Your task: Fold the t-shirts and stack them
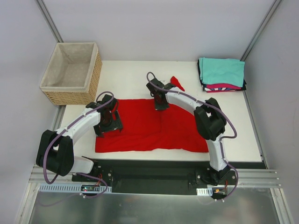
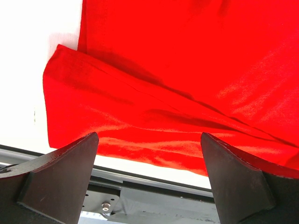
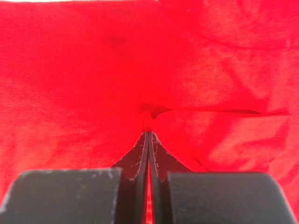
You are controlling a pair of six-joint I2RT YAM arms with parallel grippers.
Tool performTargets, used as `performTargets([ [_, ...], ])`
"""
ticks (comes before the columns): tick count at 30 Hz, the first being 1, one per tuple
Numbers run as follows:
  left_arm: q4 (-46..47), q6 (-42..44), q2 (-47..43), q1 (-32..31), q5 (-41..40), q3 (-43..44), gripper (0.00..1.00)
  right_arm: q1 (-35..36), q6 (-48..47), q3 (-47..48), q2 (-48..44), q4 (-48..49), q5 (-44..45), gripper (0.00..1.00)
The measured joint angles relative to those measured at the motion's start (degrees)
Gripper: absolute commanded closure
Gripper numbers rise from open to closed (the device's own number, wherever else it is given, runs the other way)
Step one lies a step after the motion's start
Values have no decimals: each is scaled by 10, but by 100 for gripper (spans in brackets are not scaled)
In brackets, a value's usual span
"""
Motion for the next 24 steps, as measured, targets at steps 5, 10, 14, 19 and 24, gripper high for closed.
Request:
performTargets([
  [5,0,0,0,0,0,0,8,0,-4,0,9,2,-9,62],
  [10,0,0,0,0,-1,0,8,0,-18,-40,-22,25,1,20],
  [14,0,0,0,0,-1,0,8,0,-29,-88,-103,14,35,21],
  [19,1,0,0,0,0,0,8,-4,-30,-132,-201,17,82,24],
  [24,1,1,-1,0,0,0,8,-27,-25,-183,-213,19,102,31],
])
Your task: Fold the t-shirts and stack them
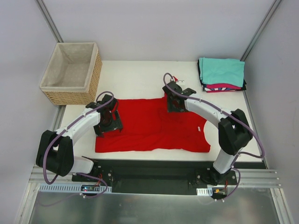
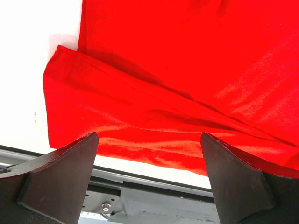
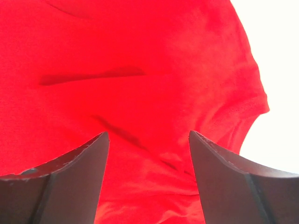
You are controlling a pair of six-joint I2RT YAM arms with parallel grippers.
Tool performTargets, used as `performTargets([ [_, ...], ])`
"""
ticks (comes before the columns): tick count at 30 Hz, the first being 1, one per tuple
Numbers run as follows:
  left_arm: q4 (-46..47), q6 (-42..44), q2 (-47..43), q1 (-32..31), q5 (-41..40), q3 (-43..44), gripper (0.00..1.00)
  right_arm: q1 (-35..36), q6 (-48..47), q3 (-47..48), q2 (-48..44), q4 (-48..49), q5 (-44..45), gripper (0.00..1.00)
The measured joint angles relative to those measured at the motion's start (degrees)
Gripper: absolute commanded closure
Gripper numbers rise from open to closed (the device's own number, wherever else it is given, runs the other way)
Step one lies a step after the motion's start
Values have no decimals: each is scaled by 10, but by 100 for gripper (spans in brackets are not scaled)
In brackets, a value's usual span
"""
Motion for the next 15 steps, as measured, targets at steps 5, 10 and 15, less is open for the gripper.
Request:
performTargets([
  [5,0,4,-4,0,0,0,5,-28,7,-33,35,2,-6,38],
  [10,0,11,-8,0,0,0,4,-52,11,-34,62,14,-24,41],
  [15,0,13,-8,0,0,0,4,-67,11,-34,73,24,-36,51],
])
